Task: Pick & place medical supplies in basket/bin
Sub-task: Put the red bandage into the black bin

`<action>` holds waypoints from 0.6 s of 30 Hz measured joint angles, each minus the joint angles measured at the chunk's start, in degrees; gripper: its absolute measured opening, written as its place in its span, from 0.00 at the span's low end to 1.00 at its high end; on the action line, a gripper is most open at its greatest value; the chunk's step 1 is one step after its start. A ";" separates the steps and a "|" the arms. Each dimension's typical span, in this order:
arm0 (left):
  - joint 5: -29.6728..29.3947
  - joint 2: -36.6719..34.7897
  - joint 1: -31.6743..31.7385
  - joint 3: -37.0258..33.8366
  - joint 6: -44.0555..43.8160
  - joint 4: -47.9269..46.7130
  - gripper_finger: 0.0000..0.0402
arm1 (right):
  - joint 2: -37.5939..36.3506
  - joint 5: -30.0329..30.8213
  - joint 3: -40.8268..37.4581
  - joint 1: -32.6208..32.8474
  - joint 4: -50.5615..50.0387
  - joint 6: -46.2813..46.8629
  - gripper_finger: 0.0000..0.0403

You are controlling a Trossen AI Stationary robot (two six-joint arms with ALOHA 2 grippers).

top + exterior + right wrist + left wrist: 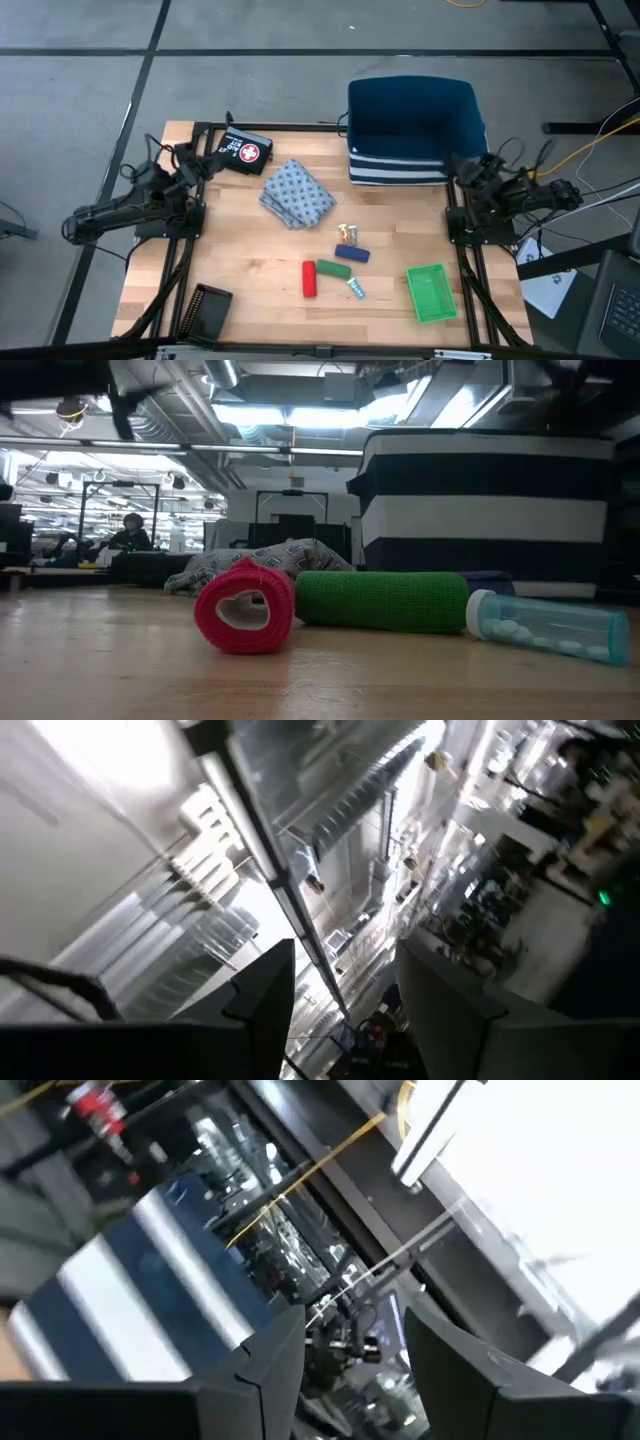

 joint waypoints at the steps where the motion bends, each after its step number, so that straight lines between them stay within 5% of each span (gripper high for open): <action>1: 0.10 2.19 -0.66 2.62 2.57 -0.76 0.43 | 1.57 -0.57 1.99 0.00 -0.12 -2.72 0.44; 8: 4.08 22.98 -4.88 27.14 20.58 -22.07 0.43 | 10.94 -0.84 14.68 0.00 -4.14 -18.29 0.44; 18: 4.04 53.53 -11.51 57.00 49.20 -55.11 0.43 | 18.53 -0.82 22.94 0.00 -9.66 -18.48 0.44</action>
